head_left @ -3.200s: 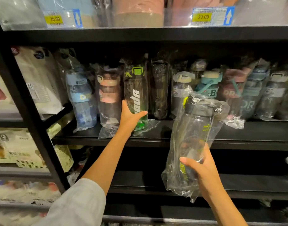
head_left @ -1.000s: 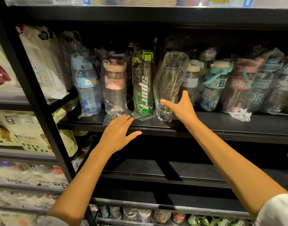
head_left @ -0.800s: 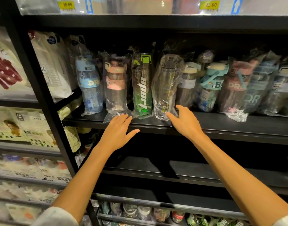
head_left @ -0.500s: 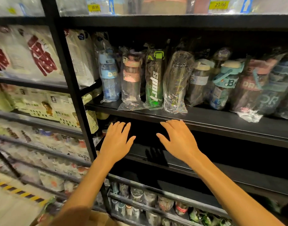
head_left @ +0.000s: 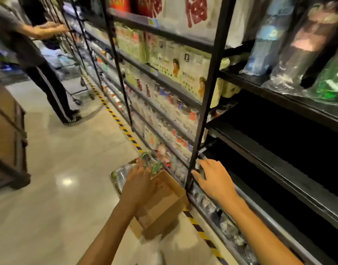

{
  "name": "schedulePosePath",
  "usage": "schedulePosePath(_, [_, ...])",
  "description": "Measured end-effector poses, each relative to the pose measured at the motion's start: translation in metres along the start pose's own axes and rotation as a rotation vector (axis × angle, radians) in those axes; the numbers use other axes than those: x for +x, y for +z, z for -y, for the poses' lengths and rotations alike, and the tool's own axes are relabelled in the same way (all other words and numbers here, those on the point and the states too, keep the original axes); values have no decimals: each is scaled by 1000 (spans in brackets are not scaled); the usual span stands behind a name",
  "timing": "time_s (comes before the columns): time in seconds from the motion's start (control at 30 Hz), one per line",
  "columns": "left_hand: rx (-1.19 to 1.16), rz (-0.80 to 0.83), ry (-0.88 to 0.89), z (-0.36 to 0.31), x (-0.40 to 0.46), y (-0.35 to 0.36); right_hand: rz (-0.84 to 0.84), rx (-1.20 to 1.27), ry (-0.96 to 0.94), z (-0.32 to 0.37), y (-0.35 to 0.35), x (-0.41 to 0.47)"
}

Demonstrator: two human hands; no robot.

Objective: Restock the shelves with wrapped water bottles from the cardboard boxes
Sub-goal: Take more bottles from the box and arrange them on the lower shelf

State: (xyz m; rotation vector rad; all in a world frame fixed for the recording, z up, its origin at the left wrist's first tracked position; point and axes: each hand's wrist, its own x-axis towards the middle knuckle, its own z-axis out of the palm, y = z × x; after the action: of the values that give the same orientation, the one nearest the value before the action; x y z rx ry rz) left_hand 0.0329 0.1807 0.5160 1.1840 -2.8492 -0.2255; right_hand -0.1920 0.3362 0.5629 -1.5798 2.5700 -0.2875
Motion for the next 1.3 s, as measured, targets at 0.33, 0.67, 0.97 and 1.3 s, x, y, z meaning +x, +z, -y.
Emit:
schedulePosePath(0.33, [-113, 75, -350, 120, -6, 54, 348, 163, -122, 102, 86, 100])
schedulePosePath(0.67, [-217, 196, -530, 183, 68, 95, 565, 226, -46, 126, 182, 225])
schedulePosePath(0.97, [-340, 330, -699, 230, 174, 174, 671, 260, 54, 111, 287, 368])
schedulePosePath(1.3, [-555, 388, -887, 307, 285, 349, 801, 216, 215, 72, 482, 486])
